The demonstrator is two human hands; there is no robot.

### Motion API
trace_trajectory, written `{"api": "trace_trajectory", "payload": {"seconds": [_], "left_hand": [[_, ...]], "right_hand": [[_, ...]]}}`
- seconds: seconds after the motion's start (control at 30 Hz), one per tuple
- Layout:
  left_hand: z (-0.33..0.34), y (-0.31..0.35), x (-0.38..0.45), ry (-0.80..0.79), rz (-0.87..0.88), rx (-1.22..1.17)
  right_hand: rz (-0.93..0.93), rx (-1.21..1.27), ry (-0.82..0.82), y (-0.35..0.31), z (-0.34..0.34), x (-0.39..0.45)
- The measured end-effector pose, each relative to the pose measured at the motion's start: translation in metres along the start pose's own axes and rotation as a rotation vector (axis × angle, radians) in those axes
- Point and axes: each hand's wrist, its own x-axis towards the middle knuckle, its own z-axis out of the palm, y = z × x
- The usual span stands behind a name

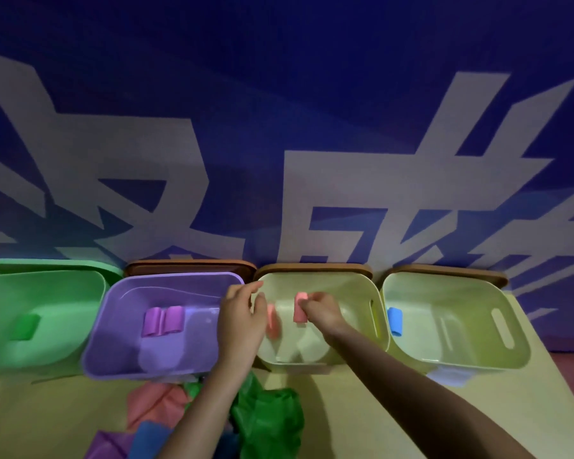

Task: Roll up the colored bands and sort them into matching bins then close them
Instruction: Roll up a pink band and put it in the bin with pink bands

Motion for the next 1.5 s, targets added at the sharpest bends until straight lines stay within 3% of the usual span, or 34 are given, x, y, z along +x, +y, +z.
{"api": "trace_trajectory", "payload": {"seconds": [0.27, 1.07, 1.17, 1.33, 1.5], "left_hand": [[0.007, -0.028, 0.004, 0.059, 0.026, 0.06], [0.012, -0.037, 0.004, 0.1, 0.018, -0.057], [0.011, -0.035, 0.004, 0.095, -0.001, -0.077], [0.01, -0.034, 0.004, 0.088, -0.022, -0.102], [0.009, -0.032, 0.004, 0.089, -0.036, -0.117]], "right_hand": [[-0.012, -0.491, -0.09, 0.022, 0.039, 0.039], [-0.026, -0.444, -0.007, 0.036, 0.059, 0.056], [-0.08, -0.448, 0.035, 0.039, 0.057, 0.056], [-0.293, -0.683, -0.041, 0.037, 0.052, 0.052], [-0.275, -0.699, -0.041, 0.037, 0.05, 0.054]]}}
